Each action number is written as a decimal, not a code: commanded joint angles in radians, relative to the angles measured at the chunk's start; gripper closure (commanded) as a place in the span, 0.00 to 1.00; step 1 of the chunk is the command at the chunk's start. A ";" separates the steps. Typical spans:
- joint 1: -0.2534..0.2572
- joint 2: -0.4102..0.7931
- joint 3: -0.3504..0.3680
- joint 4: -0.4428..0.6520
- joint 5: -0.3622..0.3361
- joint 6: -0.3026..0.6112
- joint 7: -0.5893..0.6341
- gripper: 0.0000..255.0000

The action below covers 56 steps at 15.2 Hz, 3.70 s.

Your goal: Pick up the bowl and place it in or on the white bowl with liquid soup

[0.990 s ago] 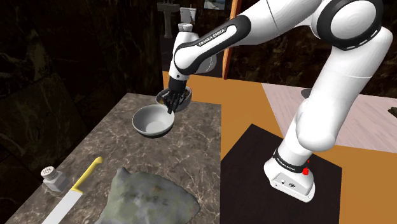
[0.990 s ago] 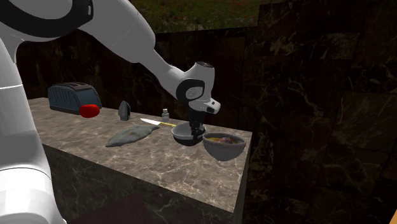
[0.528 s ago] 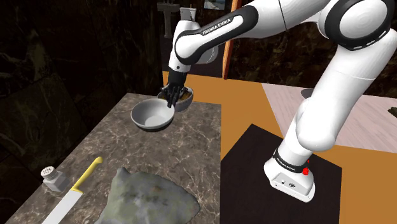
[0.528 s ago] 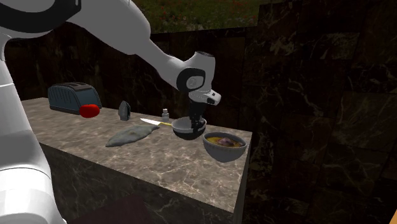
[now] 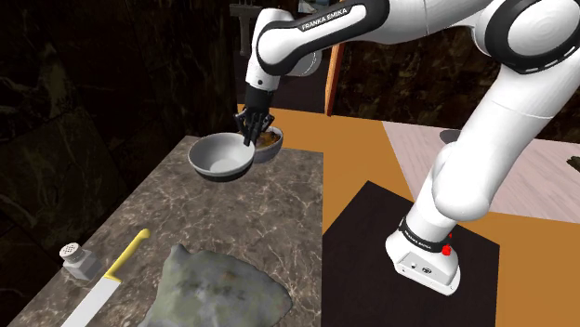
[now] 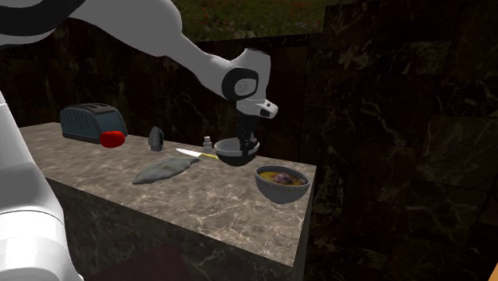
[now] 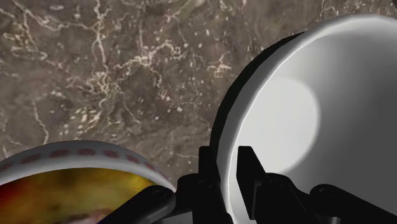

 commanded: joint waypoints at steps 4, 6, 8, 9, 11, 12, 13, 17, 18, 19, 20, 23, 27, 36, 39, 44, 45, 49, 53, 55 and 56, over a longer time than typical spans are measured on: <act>-0.002 -0.020 -0.002 0.046 -0.009 -0.064 0.018 1.00; -0.003 -0.027 -0.003 0.065 -0.012 -0.089 0.024 1.00; -0.004 -0.033 -0.004 0.085 -0.015 -0.115 0.031 1.00; -0.004 -0.035 -0.004 0.096 -0.017 -0.128 0.034 1.00; -0.005 -0.039 -0.005 0.111 -0.019 -0.145 0.039 1.00; -0.016 -0.038 -0.018 0.117 -0.019 -0.157 0.016 1.00; -0.027 -0.036 -0.032 0.124 -0.019 -0.169 -0.006 1.00; -0.072 -0.019 -0.084 0.165 -0.022 -0.217 -0.092 1.00; -0.083 -0.012 -0.097 0.178 -0.023 -0.229 -0.113 1.00; -0.094 -0.005 -0.110 0.192 -0.024 -0.242 -0.134 1.00; -0.105 0.004 -0.122 0.208 -0.024 -0.255 -0.155 1.00; -0.138 0.036 -0.159 0.262 -0.025 -0.295 -0.216 1.00; -0.180 0.087 -0.201 0.344 -0.024 -0.347 -0.289 1.00; -0.178 0.100 -0.199 0.240 -0.014 -0.234 -0.319 1.00; -0.177 0.108 -0.198 0.209 -0.009 -0.197 -0.330 1.00; -0.176 0.125 -0.196 0.163 0.001 -0.137 -0.348 1.00; -0.176 0.129 -0.196 0.155 0.003 -0.125 -0.352 1.00; -0.175 0.129 -0.197 0.155 0.003 -0.125 -0.352 1.00; -0.174 0.133 -0.197 0.159 0.003 -0.125 -0.351 0.00; -0.174 0.137 -0.196 0.165 0.004 -0.127 -0.350 0.00; -0.174 0.137 -0.196 0.165 0.004 -0.127 -0.350 0.00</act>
